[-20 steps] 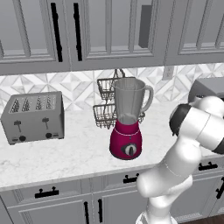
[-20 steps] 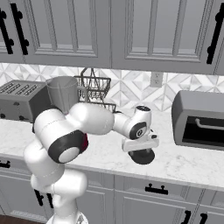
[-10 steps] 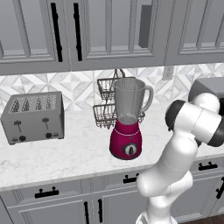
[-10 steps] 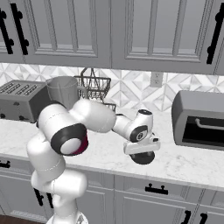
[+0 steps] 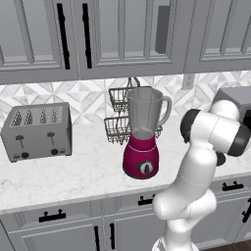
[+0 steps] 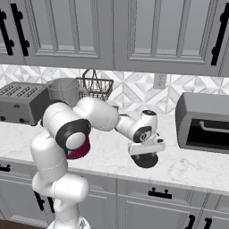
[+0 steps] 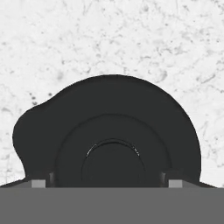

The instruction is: Close the lid blender by securely placing the lid on top.

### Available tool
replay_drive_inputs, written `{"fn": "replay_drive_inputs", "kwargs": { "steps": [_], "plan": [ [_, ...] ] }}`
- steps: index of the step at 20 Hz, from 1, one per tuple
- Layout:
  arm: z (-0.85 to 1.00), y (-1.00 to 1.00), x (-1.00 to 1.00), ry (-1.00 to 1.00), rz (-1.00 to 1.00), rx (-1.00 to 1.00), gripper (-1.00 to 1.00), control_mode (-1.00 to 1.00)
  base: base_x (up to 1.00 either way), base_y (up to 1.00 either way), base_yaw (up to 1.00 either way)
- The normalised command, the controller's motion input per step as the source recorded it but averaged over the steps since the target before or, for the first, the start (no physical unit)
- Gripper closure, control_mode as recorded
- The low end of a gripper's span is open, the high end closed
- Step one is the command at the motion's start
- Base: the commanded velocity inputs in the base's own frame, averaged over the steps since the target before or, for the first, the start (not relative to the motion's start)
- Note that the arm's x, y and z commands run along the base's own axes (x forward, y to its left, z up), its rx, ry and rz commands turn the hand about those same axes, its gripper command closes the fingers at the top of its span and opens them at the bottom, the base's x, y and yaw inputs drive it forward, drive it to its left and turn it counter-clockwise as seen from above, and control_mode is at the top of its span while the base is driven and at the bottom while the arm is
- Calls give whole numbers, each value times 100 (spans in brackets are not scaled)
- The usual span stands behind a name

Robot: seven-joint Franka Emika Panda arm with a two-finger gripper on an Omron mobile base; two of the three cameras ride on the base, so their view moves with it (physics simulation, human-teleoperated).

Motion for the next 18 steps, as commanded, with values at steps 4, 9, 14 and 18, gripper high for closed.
{"fn": "replay_drive_inputs", "kwargs": {
  "steps": [4, 9, 14, 18],
  "plan": [
    [-8, 0, 21, 0, -1, 0, -100, -100, 0, 0, 0],
    [-23, -4, 6, 0, 0, 0, -100, -100, 0, 0, 0],
    [-25, 0, 0, 0, 0, -1, 100, -100, 0, 0, 0],
    [0, 0, 0, 0, 0, -1, 100, -100, 0, 0, 0]
  ]
}}
